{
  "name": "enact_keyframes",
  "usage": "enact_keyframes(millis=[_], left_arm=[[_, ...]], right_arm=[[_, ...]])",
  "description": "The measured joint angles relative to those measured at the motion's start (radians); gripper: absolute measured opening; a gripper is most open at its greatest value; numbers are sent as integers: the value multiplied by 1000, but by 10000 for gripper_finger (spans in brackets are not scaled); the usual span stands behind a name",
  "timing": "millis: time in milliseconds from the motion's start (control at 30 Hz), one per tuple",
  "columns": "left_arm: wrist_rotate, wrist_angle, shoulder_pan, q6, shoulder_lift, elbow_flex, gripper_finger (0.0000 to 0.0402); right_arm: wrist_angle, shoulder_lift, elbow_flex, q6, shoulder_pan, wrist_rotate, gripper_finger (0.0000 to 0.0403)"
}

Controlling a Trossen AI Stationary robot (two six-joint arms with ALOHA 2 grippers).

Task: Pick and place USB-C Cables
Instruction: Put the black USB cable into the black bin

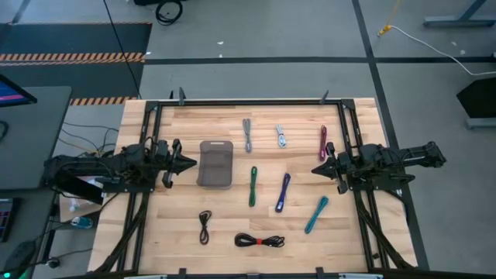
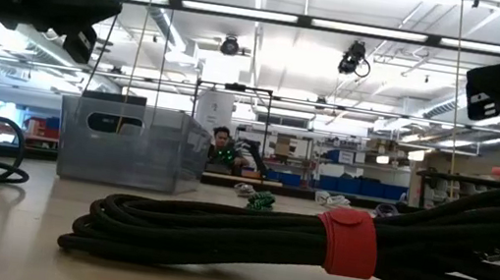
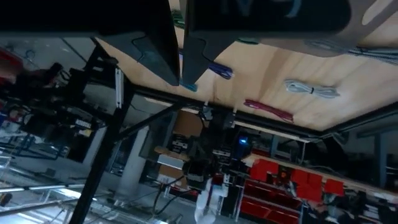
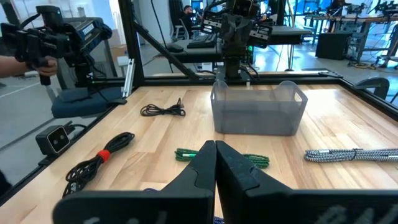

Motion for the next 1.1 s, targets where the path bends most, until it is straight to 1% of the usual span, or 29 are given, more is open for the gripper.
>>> enact_keyframes(millis=[67,133,267,400,433,533,633,700,767,833,933,1000,1100], left_arm=[[-32,18,0,-6,0,0,25],[-52,42,0,-5,0,0,25],[-116,51,0,-6,0,0,25],[-166,54,0,-8,0,0,25],[-177,55,0,-11,0,0,25],[-217,55,0,-13,0,0,25],[-274,55,0,-14,0,0,25],[-311,54,0,-15,0,1,25],[-326,35,0,-27,0,10,25],[-327,21,0,-29,12,44,25],[-327,-2,0,18,40,120,32],[-327,-43,0,55,78,188,44],[-327,-121,0,122,149,313,73]], right_arm=[[27,0,0,-1,0,0,12],[89,0,0,-40,-3,12,12],[281,0,0,-79,-4,35,12],[510,-1,0,-90,-4,127,12],[550,-1,0,-92,-4,132,12],[595,-1,1,-113,-3,131,8],[623,0,1,-23,-9,162,7],[629,7,1,73,-15,222,14],[628,24,6,141,-17,275,30],[651,57,22,165,-17,305,52],[716,126,70,141,-17,320,84],[728,178,119,116,-17,318,100],[725,269,203,95,-17,315,116]])
